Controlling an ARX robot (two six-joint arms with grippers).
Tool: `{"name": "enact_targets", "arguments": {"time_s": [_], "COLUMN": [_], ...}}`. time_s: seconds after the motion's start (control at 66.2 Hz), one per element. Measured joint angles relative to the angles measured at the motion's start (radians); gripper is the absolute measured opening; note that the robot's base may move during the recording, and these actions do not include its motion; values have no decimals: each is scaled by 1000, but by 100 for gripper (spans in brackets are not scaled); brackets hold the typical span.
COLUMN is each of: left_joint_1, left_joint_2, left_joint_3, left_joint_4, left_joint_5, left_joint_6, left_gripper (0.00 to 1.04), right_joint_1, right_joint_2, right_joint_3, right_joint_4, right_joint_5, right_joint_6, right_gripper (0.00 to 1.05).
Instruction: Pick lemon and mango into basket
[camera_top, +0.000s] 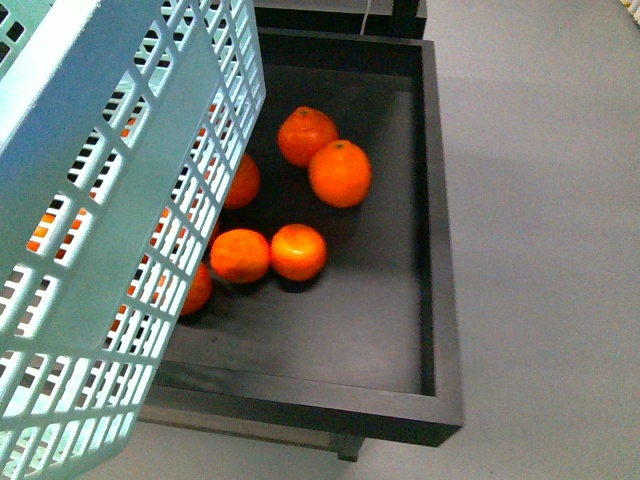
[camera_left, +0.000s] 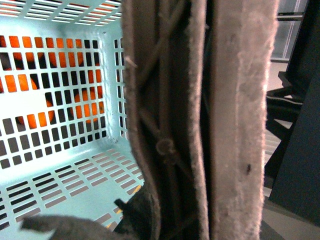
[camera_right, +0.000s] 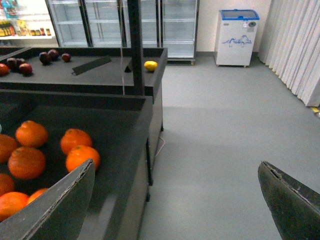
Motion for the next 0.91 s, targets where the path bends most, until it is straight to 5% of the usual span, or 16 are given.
{"name": "enact_targets", "arguments": {"time_s": [0.906], "left_joint_1": [0], "left_joint_2": [0], "left_joint_3": [1], "left_joint_4": [0], "left_joint_5": [3], "left_joint_6": [2], "left_gripper": [14], "right_joint_1": [0], "right_joint_2": [0], "right_joint_3": [0], "right_joint_4": [0], "right_joint_5": [-2], "right_joint_6": [0], "right_gripper": [96]}}
